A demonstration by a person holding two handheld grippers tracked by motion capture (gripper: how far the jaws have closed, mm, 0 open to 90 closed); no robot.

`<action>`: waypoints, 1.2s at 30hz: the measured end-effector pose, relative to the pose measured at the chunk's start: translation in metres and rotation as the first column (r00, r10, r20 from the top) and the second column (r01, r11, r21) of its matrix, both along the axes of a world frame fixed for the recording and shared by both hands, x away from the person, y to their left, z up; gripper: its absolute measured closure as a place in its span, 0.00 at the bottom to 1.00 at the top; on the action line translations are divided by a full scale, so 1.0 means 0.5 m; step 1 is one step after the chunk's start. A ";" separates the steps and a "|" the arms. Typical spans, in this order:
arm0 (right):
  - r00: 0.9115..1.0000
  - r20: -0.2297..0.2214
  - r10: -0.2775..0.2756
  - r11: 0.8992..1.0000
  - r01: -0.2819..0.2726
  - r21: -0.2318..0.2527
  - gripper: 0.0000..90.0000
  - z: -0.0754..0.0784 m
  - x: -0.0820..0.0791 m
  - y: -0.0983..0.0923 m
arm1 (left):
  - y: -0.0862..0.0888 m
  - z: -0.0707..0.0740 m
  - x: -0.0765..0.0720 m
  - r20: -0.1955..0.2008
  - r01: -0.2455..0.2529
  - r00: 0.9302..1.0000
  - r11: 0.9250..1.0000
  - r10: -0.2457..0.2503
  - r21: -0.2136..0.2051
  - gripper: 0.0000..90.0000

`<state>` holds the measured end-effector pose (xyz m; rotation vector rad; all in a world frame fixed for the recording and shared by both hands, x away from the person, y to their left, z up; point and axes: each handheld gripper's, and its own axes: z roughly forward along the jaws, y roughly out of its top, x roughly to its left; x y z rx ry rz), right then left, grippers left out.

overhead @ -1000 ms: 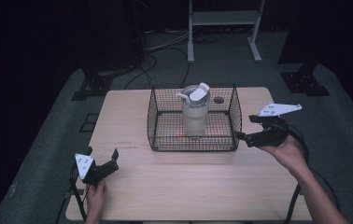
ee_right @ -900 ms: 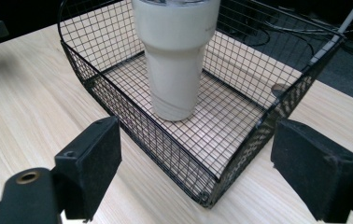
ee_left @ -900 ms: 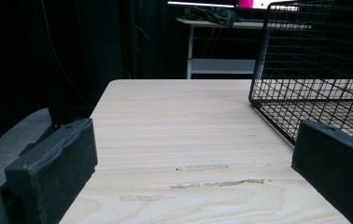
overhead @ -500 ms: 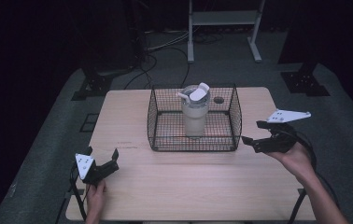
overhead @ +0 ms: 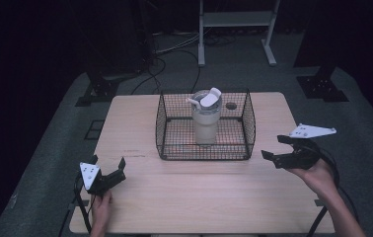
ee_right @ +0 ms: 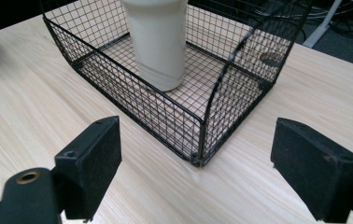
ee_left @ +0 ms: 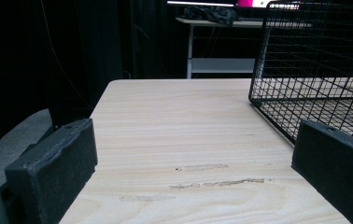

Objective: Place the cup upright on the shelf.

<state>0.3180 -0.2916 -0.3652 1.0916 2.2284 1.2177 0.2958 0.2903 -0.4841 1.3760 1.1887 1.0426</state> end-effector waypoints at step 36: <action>0.997 -0.027 -0.071 0.995 0.073 0.075 0.17 -0.117 -0.043 -0.049 | -0.002 0.000 0.000 -0.003 -0.001 1.000 1.000 0.001 0.015 0.00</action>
